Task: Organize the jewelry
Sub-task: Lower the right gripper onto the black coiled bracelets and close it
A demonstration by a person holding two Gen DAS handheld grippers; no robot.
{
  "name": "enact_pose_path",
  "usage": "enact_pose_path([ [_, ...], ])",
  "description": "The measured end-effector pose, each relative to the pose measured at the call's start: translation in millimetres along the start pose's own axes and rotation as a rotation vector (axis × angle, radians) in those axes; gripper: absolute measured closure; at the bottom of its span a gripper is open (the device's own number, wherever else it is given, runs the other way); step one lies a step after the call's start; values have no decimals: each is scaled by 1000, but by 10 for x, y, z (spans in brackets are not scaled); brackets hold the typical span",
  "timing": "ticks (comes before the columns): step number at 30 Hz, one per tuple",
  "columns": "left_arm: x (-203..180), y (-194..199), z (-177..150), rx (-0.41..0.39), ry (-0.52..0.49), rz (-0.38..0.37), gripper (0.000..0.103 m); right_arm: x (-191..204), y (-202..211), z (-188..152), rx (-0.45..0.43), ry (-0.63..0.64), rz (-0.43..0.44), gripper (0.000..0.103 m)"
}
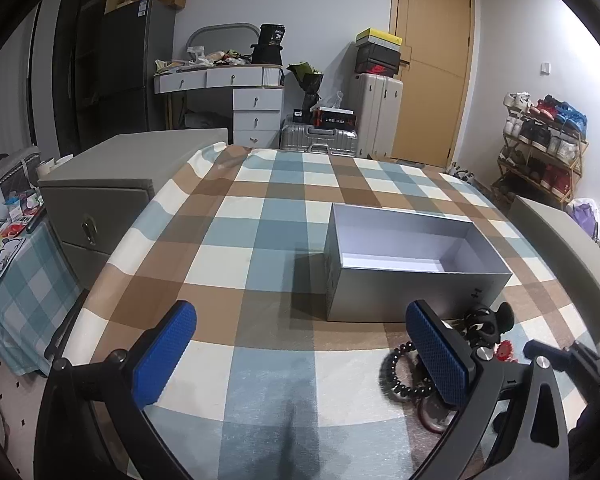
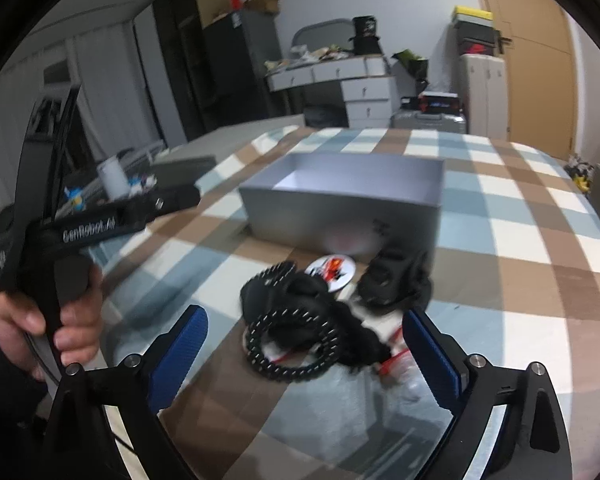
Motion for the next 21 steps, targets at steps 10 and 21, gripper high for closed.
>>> enact_pose_path([
  [10,38,-2,-10,-2,5,-3,1,131,-187,-147,34,166,-153,26],
  [21,71,30,-46,0,10,3,1,183,-128,-191,-6,245,-235,50],
])
Point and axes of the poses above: each gripper's, at about its wrist camera, not at the fingertips, and y roughly against the way its jaws point, x to its left, z to its top, the point moved 5 cm from there along -y, roughly the way its jaws point, and after that the axes turned 10 degrees about -y, right-handed, at the moved point
